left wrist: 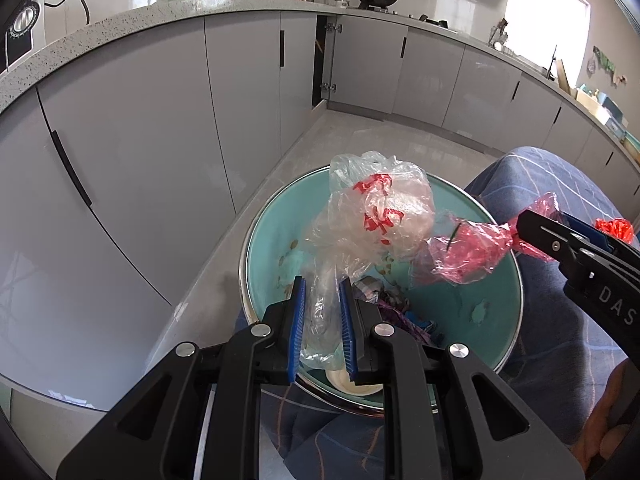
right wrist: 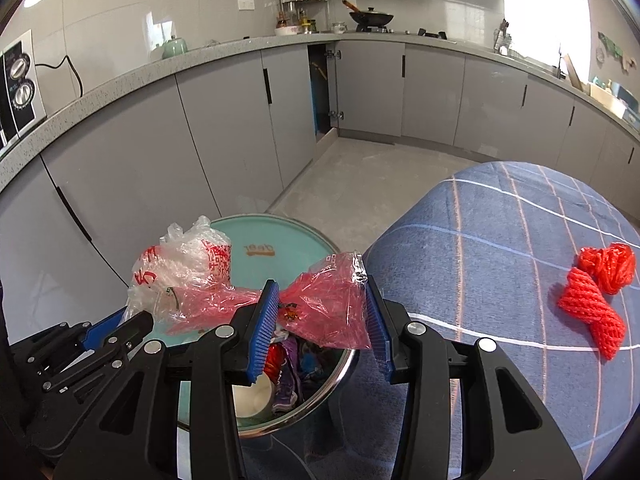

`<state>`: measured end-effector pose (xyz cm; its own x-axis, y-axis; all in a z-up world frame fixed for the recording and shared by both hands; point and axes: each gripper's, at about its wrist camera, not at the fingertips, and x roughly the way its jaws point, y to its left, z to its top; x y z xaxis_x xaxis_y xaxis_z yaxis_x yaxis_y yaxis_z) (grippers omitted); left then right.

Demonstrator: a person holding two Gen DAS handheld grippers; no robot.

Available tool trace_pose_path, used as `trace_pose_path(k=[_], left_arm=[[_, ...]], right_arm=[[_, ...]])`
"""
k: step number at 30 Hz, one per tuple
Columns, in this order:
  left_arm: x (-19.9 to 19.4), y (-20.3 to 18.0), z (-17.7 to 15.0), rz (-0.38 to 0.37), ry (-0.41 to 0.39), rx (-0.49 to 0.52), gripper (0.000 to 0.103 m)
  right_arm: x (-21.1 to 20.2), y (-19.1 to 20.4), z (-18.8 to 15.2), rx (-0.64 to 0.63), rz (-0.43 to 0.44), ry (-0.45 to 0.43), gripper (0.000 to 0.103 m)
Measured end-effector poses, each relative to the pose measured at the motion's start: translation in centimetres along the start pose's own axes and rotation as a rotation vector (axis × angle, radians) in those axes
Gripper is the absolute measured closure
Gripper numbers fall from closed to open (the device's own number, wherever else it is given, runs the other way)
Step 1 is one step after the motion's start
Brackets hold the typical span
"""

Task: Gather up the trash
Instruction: 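Carry the red-printed bag and pink wrapper over the teal bin, then open both tools over the teal bin to drop bag and wrapper, then move both open tools back to the two red mesh nets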

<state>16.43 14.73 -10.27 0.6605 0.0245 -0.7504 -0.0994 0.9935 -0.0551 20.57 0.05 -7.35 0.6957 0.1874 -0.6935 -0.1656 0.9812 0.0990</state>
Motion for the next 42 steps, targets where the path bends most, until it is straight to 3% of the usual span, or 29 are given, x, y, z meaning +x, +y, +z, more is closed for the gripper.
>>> trace_pose_path(k=[2, 6, 12, 16, 18, 20, 24, 28, 35, 42], left_arm=[[0.1, 0.0, 0.0, 0.003, 0.003, 0.001, 0.085], [0.1, 0.0, -0.1, 0.003, 0.005, 0.002, 0.084], [-0.1, -0.3, -0.2, 0.009, -0.005, 0.016, 0.081], [-0.4, -0.6, -0.2, 0.021, -0.016, 0.023, 0.060], [-0.7, -0.9, -0.2, 0.030, -0.027, 0.032, 0.056], [-1.0, -1.1, -0.2, 0.040, -0.031, 0.034, 0.042], [-2.0, -1.2, 0.0, 0.071, -0.067, 0.034, 0.034], [-3.3, -1.6, 0.2, 0.102, -0.116, 0.041, 0.018], [-5.3, -2.9, 0.1, 0.101, -0.164, 0.075, 0.007], [-6.8, -4.7, 0.1, 0.074, -0.186, 0.097, 0.006]], right_arm=[[0.3, 0.0, -0.1, 0.000, 0.010, 0.004, 0.057], [0.8, -0.6, 0.3, 0.030, 0.057, -0.001, 0.040], [-1.3, -1.8, 0.3, 0.070, 0.061, -0.062, 0.040], [-2.9, -3.0, -0.3, 0.102, 0.056, -0.086, 0.040], [-3.6, -3.5, -0.6, 0.113, 0.057, -0.092, 0.040], [-4.1, -3.8, -0.9, 0.118, 0.057, -0.090, 0.040], [-5.3, -5.2, -1.5, 0.151, 0.030, -0.109, 0.031], [-6.5, -6.8, -1.9, 0.183, 0.011, -0.128, 0.030], [-8.1, -9.5, -3.1, 0.240, -0.026, -0.143, 0.028], [-10.2, -11.3, -4.0, 0.264, -0.057, -0.170, 0.028]])
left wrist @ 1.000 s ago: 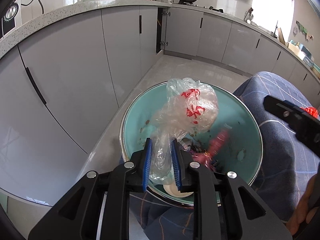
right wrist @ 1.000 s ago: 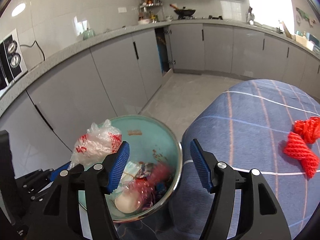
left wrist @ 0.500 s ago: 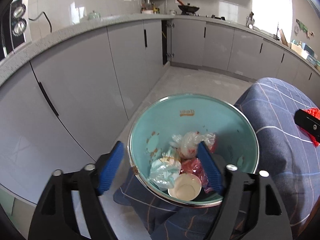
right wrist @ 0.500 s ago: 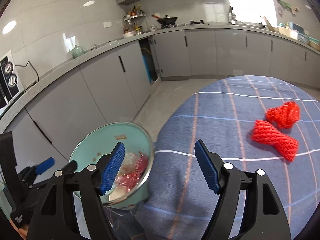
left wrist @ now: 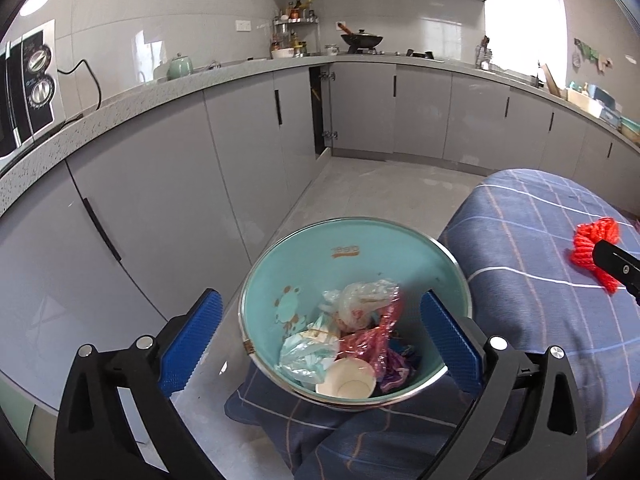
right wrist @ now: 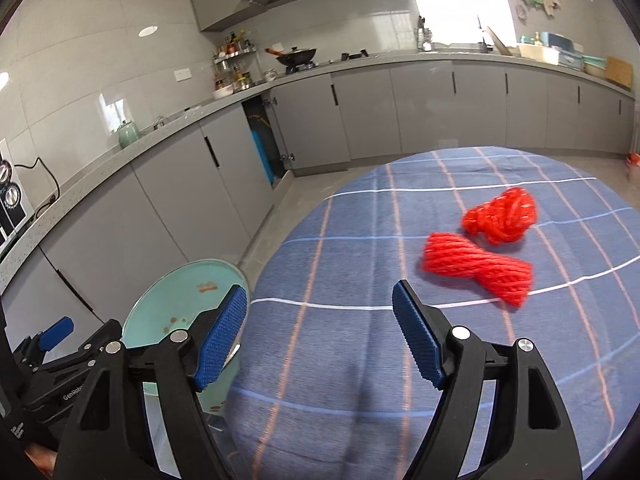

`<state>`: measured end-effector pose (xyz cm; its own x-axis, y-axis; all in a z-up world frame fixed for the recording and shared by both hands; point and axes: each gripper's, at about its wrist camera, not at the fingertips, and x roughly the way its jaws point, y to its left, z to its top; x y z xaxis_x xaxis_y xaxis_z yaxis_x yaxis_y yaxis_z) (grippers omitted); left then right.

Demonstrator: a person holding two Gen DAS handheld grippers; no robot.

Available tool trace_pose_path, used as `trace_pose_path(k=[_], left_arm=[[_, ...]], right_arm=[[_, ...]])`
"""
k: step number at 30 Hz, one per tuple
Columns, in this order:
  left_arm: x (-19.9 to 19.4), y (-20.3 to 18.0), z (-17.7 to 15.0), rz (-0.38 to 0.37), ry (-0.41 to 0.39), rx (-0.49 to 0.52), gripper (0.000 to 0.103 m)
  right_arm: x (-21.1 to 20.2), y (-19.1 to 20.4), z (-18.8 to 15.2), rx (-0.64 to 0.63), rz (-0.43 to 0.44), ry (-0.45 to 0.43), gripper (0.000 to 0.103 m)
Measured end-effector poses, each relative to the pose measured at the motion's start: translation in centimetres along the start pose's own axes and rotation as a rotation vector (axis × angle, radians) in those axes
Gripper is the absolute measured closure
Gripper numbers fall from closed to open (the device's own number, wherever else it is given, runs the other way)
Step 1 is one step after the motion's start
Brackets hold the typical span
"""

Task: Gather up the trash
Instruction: 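Move both open tools back to the two red mesh nets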

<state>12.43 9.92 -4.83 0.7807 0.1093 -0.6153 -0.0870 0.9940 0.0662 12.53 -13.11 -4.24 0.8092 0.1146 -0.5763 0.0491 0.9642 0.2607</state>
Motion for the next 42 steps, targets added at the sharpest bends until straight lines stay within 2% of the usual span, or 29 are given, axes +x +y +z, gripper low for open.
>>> trace_pose_path(k=[12, 21, 30, 33, 36, 38, 39, 42], left_arm=[[-1.4, -4.5, 0.7, -0.081, -0.012, 0.061, 0.006], [-1.8, -9.8, 1.4, -0.157, -0.017, 0.134, 0.006], [-1.2, -14.6, 0.8, -0.233, 0.004, 0.207, 0.006], [-1.0, -15.8, 0.6, -0.258, 0.006, 0.233, 0.007], [-0.5, -17.2, 0.5, -0.278, 0.012, 0.253, 0.013], [0.1, -18.0, 0.5, -0.298, 0.027, 0.261, 0.016], [0.3, -18.5, 0.6, -0.308, 0.035, 0.259, 0.016], [0.9, -19.8, 0.8, -0.330, 0.041, 0.266, 0.017]], right_arm=[[-2.8, -5.7, -0.5, 0.076, -0.087, -0.024, 0.028], [-4.0, -9.8, -0.9, 0.140, -0.139, -0.029, 0.028], [-4.7, -13.3, -1.3, 0.179, -0.196, -0.023, 0.028], [-4.8, -14.6, -1.4, 0.192, -0.219, -0.015, 0.029], [-4.9, -15.4, -1.3, 0.198, -0.237, -0.010, 0.029], [-4.8, -15.8, -1.2, 0.192, -0.246, -0.008, 0.032], [-4.6, -16.0, -1.1, 0.183, -0.250, -0.001, 0.037], [-4.2, -16.6, -1.0, 0.176, -0.254, 0.017, 0.044]])
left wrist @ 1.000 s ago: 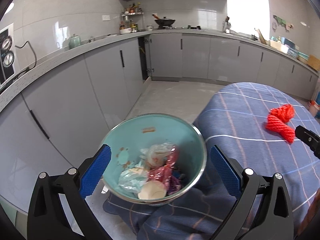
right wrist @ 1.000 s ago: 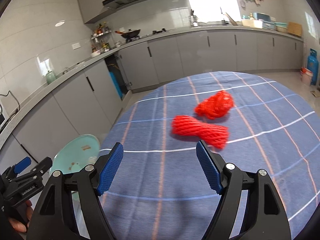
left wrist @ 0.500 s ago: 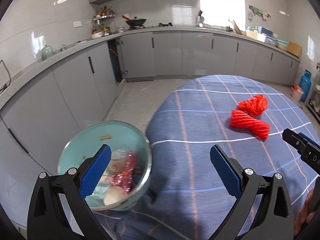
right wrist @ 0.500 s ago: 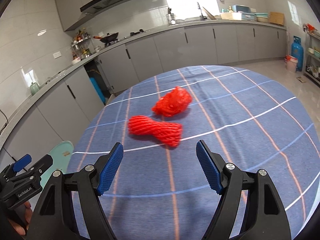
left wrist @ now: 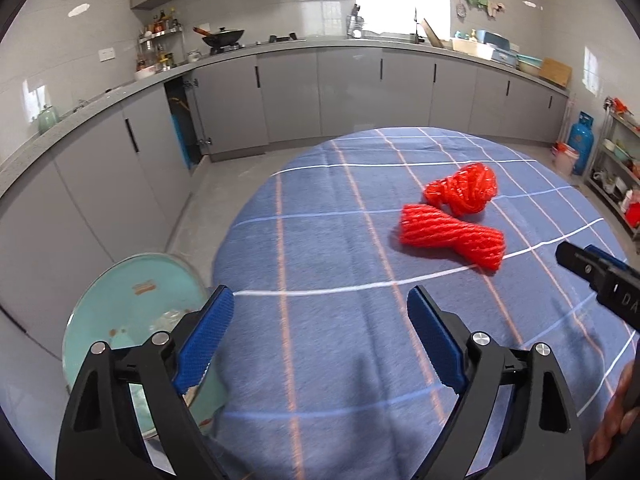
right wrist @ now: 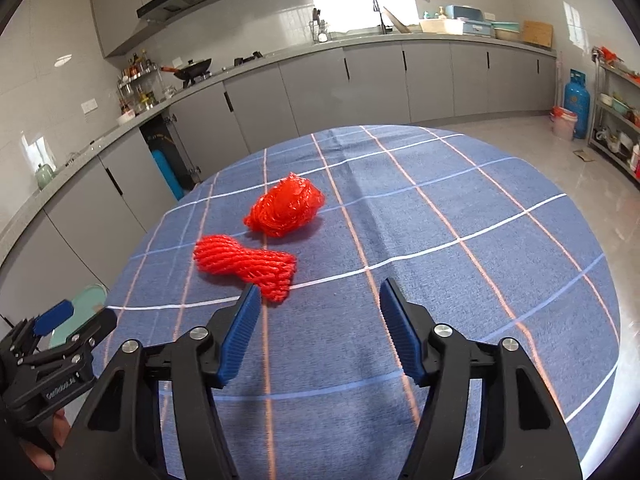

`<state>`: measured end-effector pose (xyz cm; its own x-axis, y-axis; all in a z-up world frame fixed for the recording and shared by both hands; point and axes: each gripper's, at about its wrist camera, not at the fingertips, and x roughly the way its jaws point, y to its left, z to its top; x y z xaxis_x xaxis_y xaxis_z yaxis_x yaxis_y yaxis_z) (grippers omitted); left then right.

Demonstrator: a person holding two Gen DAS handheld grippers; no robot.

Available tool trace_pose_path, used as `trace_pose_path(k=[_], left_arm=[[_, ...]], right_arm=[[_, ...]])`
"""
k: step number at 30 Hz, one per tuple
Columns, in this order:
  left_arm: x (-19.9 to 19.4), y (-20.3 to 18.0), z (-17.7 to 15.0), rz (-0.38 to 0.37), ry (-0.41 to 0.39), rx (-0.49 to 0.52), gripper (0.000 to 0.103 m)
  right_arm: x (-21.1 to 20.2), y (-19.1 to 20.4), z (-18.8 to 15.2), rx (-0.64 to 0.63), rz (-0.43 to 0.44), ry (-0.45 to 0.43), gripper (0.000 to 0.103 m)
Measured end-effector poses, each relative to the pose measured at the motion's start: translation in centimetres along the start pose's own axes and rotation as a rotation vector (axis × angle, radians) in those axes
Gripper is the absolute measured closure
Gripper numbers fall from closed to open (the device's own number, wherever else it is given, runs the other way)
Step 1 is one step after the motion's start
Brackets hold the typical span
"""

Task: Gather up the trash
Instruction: 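Move both open tools back to the two red mesh nets, then grasp one red mesh net with the left tool while the right tool grasps the other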

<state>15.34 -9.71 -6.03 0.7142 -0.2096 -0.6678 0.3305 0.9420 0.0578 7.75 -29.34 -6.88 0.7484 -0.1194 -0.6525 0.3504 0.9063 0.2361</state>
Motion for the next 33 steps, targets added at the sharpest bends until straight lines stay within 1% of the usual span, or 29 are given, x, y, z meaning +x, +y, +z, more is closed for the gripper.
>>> trace_pose_path(k=[1, 3, 5, 6, 12, 17, 21, 24, 26, 27, 28, 30, 33], left_arm=[[0.3, -0.3, 0.2, -0.008, -0.002, 0.006, 0.017], [0.8, -0.8, 0.7, -0.021, -0.006, 0.017, 0.018], [1.6, -1.4, 1.5, -0.035, -0.008, 0.025, 0.024], [2.1, -1.6, 1.9, -0.043, -0.008, 0.025, 0.025], [4.9, -3.2, 4.0, -0.100, 0.016, 0.014, 0.026], [6.8, -4.4, 5.1, -0.105, 0.025, 0.014, 0.026], [8.3, -5.5, 5.8, -0.129, 0.050, 0.013, 0.026], [9.7, -6.4, 6.1, -0.153, 0.087, 0.012, 0.034], [10.8, -6.8, 6.0, -0.189, 0.132, 0.006, 0.049], [11.2, -6.9, 5.8, -0.205, 0.149, 0.001, 0.052], [11.5, -7.0, 5.6, -0.212, 0.156, -0.004, 0.053], [11.6, -6.8, 5.5, -0.231, 0.158, -0.011, 0.060], [11.5, -6.6, 5.4, -0.267, 0.155, -0.007, 0.075]], right_arm=[[0.1, -0.1, -0.1, 0.000, -0.001, 0.002, 0.046], [0.4, -0.5, -0.1, 0.003, -0.003, 0.007, 0.046], [0.6, -0.9, 0.0, 0.011, -0.009, 0.012, 0.046], [0.8, -1.0, 0.1, 0.012, -0.011, 0.013, 0.046], [1.6, -2.1, 2.1, 0.010, -0.013, 0.017, 0.046], [2.2, -2.6, 3.5, -0.009, -0.019, 0.017, 0.046], [3.0, -3.0, 4.5, -0.009, -0.009, 0.022, 0.046], [3.4, -3.2, 4.9, -0.015, -0.012, 0.028, 0.046], [3.6, -3.4, 5.2, -0.014, -0.010, 0.035, 0.046], [3.8, -3.6, 5.3, -0.015, -0.010, 0.038, 0.046], [4.0, -3.7, 5.5, -0.015, -0.009, 0.040, 0.046], [4.4, -3.6, 5.8, -0.014, -0.008, 0.043, 0.046], [5.2, -3.3, 6.5, -0.016, 0.010, 0.051, 0.046]])
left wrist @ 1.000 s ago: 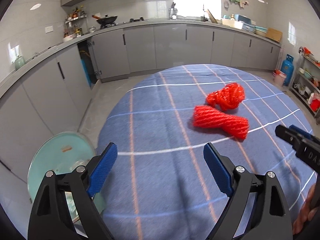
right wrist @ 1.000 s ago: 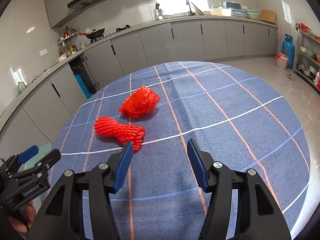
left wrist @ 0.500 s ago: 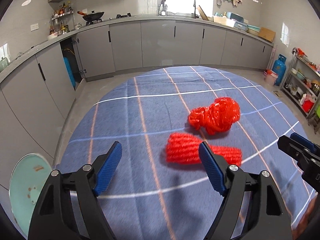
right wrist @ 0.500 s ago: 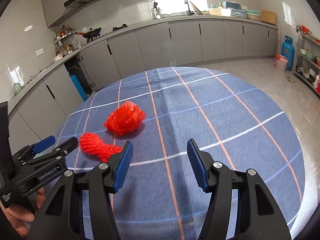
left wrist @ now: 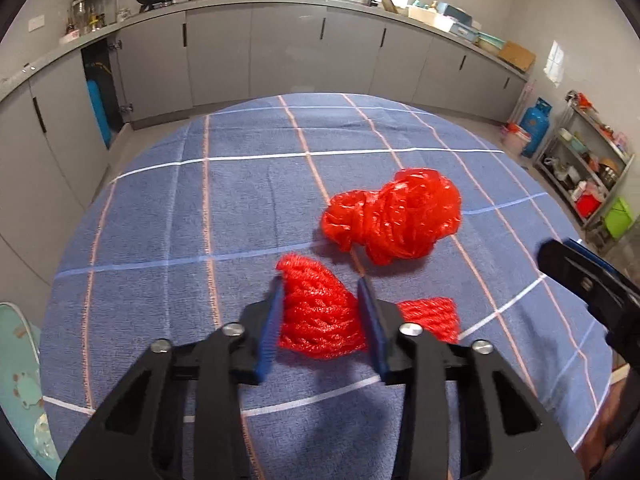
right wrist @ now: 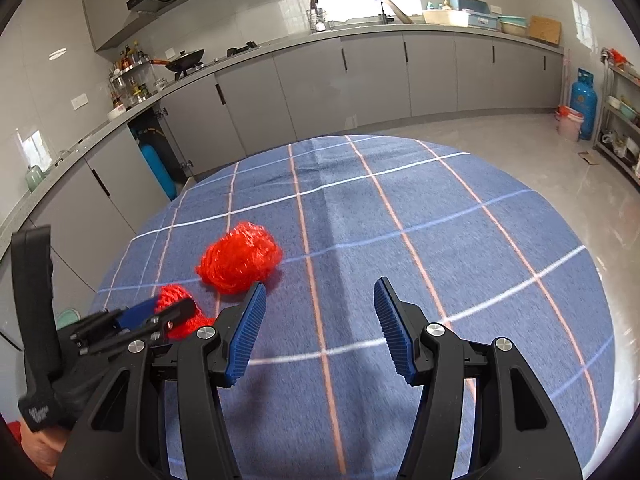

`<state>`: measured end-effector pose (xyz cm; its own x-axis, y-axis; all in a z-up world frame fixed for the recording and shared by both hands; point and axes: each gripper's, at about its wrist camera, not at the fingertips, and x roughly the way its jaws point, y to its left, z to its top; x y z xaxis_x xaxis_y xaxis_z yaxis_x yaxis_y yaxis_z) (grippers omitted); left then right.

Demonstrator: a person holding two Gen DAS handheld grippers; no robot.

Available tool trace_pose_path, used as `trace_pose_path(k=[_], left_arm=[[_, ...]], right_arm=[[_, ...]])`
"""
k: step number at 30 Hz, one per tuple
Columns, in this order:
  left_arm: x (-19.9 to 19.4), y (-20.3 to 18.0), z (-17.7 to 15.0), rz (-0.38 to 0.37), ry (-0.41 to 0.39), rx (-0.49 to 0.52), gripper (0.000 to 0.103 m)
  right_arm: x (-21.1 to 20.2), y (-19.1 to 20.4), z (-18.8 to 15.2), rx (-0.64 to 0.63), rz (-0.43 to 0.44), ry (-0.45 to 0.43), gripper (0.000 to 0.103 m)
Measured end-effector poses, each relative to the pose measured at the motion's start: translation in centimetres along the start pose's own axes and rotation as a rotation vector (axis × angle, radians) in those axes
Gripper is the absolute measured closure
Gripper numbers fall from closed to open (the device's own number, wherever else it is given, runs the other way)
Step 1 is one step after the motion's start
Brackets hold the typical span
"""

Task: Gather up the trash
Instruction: 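Grasp one red mesh net with the left tool while the right tool grasps the other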

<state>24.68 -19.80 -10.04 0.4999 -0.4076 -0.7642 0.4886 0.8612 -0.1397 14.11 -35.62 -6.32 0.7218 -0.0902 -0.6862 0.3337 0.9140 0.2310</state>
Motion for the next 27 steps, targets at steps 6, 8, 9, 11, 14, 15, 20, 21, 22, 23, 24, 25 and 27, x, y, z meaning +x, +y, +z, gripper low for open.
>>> trace_pose_path(k=[6, 8, 9, 11, 14, 15, 20, 21, 22, 23, 24, 25, 27], left_arm=[[-2.1, 1.0, -0.6, -0.001, -0.036, -0.021, 0.081], [-3.1, 1.7, -0.7, 0.015, -0.062, -0.042, 0.081], [-3.7, 2.1, -0.7, 0.028, -0.077, -0.050, 0.081], [-5.2, 3.2, -0.7, 0.067, -0.120, -0.069, 0.081], [-6.9, 4.6, -0.6, 0.127, -0.173, -0.087, 0.081], [-7.3, 4.9, -0.5, 0.143, -0.182, -0.091, 0.081], [-8.4, 5.8, -0.6, 0.169, -0.199, -0.095, 0.081], [-8.6, 5.8, -0.8, 0.176, -0.202, -0.092, 0.081], [-8.8, 5.7, -0.9, 0.180, -0.203, -0.091, 0.081], [-8.9, 5.8, -1.1, 0.181, -0.204, -0.092, 0.081], [-9.1, 5.8, -1.2, 0.177, -0.204, -0.095, 0.081], [-9.2, 5.8, -1.4, 0.177, -0.205, -0.096, 0.081], [-9.6, 5.5, -1.6, 0.181, -0.211, -0.092, 0.081]], right_arm=[[1.7, 1.7, 1.5, -0.028, 0.042, 0.008, 0.045], [2.6, 2.3, 2.0, -0.036, 0.053, 0.017, 0.045], [3.3, 2.6, 2.3, -0.038, 0.050, 0.024, 0.045], [4.5, 3.1, 2.6, -0.032, 0.064, 0.041, 0.045], [6.1, 3.9, 2.9, -0.033, 0.069, 0.060, 0.035], [6.8, 4.2, 2.9, -0.034, 0.066, 0.072, 0.034], [9.0, 4.8, 2.1, -0.040, 0.077, 0.153, 0.062], [8.7, 4.9, 1.7, -0.045, 0.072, 0.145, 0.066], [8.4, 5.0, 1.6, -0.050, 0.069, 0.139, 0.071], [7.9, 5.2, 1.4, -0.062, 0.070, 0.131, 0.073], [7.4, 5.4, 1.3, -0.070, 0.071, 0.123, 0.077], [6.8, 5.6, 1.1, -0.076, 0.067, 0.111, 0.078], [5.2, 5.6, 0.6, -0.071, 0.068, 0.080, 0.078]])
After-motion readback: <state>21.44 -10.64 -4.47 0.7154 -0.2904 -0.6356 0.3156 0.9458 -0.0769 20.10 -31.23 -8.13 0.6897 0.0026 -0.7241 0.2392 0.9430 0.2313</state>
